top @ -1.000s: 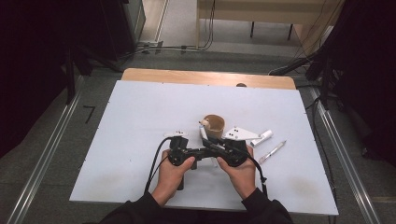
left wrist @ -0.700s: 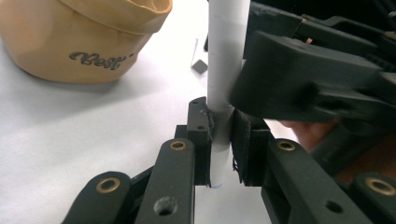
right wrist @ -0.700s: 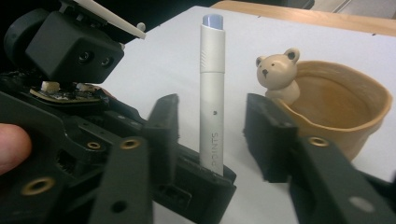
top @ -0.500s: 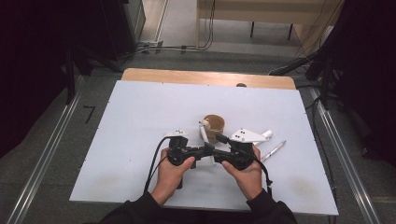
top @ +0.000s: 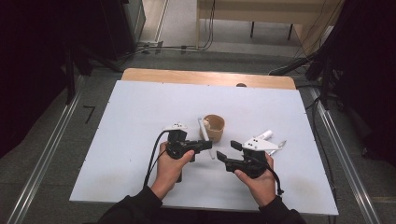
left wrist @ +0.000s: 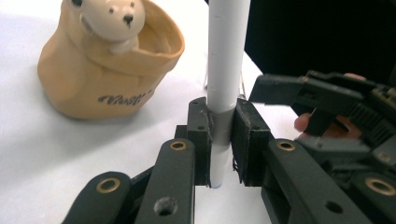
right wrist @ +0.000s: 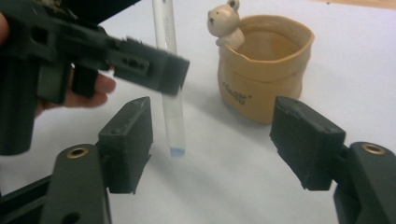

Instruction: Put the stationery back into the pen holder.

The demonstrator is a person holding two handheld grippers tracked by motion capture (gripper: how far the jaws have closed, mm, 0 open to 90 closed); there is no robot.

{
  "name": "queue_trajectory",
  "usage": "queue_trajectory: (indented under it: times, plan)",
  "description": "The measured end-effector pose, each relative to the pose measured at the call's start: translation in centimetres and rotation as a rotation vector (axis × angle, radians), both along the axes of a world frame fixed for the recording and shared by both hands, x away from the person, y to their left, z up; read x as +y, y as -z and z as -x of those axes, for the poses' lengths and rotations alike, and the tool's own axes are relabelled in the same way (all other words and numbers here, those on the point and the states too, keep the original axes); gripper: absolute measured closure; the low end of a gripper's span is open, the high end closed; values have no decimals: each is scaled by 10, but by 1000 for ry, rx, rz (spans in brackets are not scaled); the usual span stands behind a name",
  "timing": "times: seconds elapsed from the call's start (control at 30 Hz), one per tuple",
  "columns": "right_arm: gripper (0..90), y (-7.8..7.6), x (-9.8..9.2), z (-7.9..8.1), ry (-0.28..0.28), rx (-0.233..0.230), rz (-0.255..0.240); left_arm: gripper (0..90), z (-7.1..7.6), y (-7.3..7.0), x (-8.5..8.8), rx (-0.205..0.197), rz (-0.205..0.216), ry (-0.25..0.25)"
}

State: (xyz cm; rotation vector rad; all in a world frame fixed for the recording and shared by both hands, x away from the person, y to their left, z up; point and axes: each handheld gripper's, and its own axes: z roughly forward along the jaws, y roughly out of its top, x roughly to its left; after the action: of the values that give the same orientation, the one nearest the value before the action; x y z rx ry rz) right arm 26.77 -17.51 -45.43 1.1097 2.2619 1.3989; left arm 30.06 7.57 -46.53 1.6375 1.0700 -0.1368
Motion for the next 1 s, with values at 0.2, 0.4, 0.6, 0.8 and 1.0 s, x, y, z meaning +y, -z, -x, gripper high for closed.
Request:
queue_trajectory:
  times: [0.2,0.4,0.6,0.8,1.0]
  plan:
    - [258,3,-7,1,14,6,8,793,-10,-11,-3,-14,19,-10]
    - [258,5,-12,0,28,21,6,793,-20,-18,-7,-18,18,-14]
    - [261,5,-13,-1,29,23,1,793,-27,-24,-8,-23,12,-25]
    - [262,5,-13,-1,31,27,0,792,-35,-27,-8,-20,14,-30]
    - [262,5,-14,-2,30,28,-3,793,-42,-28,-9,-18,12,-41]
